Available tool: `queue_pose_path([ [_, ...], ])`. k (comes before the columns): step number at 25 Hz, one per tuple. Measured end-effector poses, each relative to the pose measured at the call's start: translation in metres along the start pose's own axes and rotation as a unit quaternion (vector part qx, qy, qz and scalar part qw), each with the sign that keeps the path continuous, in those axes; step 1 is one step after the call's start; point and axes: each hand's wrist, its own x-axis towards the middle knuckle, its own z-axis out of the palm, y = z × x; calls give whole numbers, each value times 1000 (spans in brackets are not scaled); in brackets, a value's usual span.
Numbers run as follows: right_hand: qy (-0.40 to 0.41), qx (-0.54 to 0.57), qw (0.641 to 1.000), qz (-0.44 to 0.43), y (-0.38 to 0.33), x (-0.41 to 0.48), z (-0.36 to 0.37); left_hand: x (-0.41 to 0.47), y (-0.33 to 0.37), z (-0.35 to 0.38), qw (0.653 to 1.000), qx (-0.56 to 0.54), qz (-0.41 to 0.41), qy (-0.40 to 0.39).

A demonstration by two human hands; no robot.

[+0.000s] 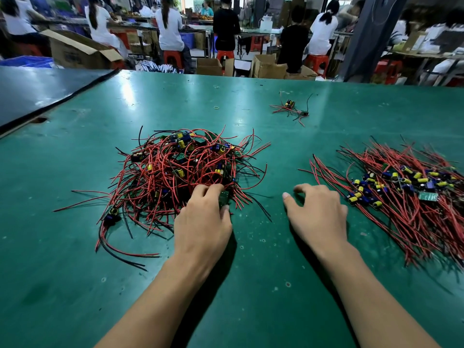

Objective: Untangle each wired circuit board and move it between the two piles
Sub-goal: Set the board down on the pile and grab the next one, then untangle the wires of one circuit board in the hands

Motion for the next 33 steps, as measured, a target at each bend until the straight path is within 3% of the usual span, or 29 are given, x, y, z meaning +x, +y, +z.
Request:
queue_pose_path([
  [3,-3,-6,1000,26,4,3,-2,0,2,0,1000,15,15,-15],
  [5,16,25,999,-26,-2,0,3,0,3,0,1000,6,30,-5],
  [7,32,130,985,-105,-10,-5,6,-2,6,0,999,-6,48,21],
  [9,12,264,952,-152,-18,-10,9,-2,9,0,994,-49,76,60],
  [11,-58,385,911,-138,-25,-13,12,-4,14,-1,980,-118,119,107],
  [15,-245,602,758,-53,-31,-18,5,-14,25,1,942,-197,232,139],
  [20,-277,650,706,-42,-28,-12,4,-14,28,5,927,-187,290,147],
  [24,-261,656,707,-45,-23,-4,-1,-11,25,6,930,-213,264,142],
  [29,-207,591,779,-9,-21,-4,11,-13,31,1,907,-224,301,193],
  [33,-233,594,769,32,-20,2,13,-20,40,-1,891,-254,326,191],
])
